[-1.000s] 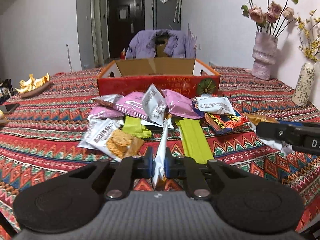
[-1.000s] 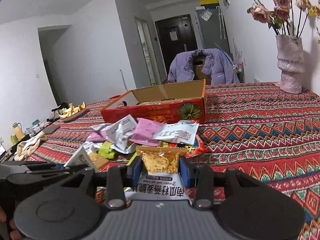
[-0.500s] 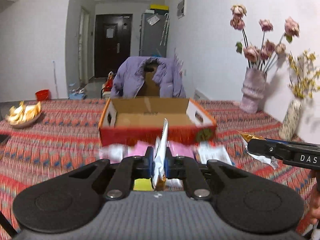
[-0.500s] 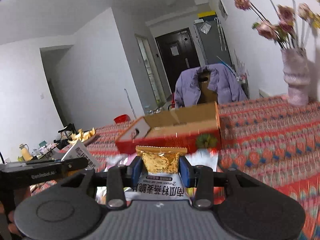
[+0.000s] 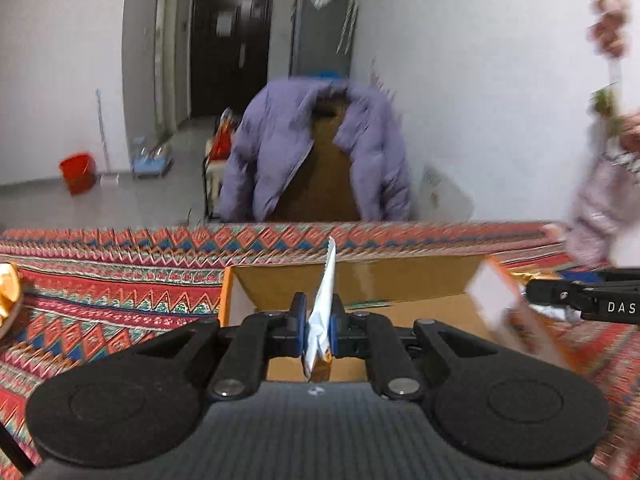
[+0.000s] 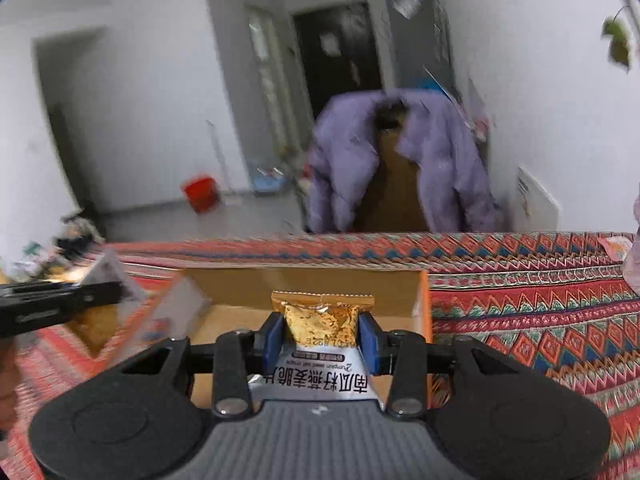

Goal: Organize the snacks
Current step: 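Carry both packets over the cardboard box and open both tools to drop them inside, then move both open tools back from the box to the snack pile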

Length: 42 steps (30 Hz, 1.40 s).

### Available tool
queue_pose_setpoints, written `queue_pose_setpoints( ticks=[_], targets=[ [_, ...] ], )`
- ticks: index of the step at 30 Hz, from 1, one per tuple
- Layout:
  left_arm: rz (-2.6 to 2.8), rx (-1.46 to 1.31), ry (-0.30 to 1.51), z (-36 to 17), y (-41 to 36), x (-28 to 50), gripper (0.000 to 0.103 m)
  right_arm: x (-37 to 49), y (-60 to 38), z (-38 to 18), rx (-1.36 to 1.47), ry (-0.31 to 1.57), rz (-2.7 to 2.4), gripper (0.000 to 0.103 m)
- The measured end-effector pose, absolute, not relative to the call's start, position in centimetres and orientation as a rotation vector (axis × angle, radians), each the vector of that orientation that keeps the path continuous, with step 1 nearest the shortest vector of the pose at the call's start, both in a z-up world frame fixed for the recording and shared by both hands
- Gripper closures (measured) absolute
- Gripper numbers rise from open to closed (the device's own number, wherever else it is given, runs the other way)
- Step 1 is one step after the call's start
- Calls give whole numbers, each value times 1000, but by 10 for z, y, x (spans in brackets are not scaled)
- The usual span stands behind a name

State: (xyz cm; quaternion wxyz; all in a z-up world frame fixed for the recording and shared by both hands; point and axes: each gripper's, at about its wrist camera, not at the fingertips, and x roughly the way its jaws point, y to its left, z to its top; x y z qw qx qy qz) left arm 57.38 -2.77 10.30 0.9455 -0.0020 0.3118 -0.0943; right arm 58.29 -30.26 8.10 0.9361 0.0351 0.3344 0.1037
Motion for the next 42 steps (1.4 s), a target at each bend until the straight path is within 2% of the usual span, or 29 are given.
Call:
queue_pose_setpoints(
  ticks=[3, 8, 10, 12, 19, 22, 25, 27, 29, 31, 36, 39, 42],
  targets=[
    [-145, 21, 705, 74, -27, 622, 91, 627, -289, 57, -79, 730, 148, 64],
    [-160, 74, 707, 54, -28, 646, 90, 664, -282, 34, -126, 814, 130, 63],
    [-144, 75, 724, 50, -27, 653, 84, 669, -276, 28, -178, 829, 127, 60],
    [-123, 80, 738, 47, -27, 659, 74, 673, -271, 24, -236, 830, 123, 53],
    [-121, 74, 703, 76, -22, 644, 62, 654, -279, 59, -187, 764, 148, 49],
    [-137, 97, 641, 108, -17, 616, 57, 627, -287, 87, -180, 727, 163, 44],
    [-144, 122, 581, 138, -12, 577, 47, 589, -297, 117, -163, 685, 178, 39],
    [-160, 124, 540, 157, -6, 541, 33, 558, -306, 137, -133, 653, 192, 34],
    [-191, 116, 489, 172, -1, 499, 25, 524, -313, 151, -115, 622, 206, 31],
    [-221, 113, 457, 181, 2, 461, 21, 488, -318, 161, -104, 587, 217, 27],
    [-251, 64, 434, 178, 6, 366, 14, 391, -324, 171, -61, 490, 254, 18],
    [-217, 58, 383, 163, 5, 309, 7, 334, -323, 163, -59, 426, 278, 10],
    [-165, 91, 338, 145, -3, 258, 6, 283, -318, 147, -52, 380, 291, 4]
  ],
)
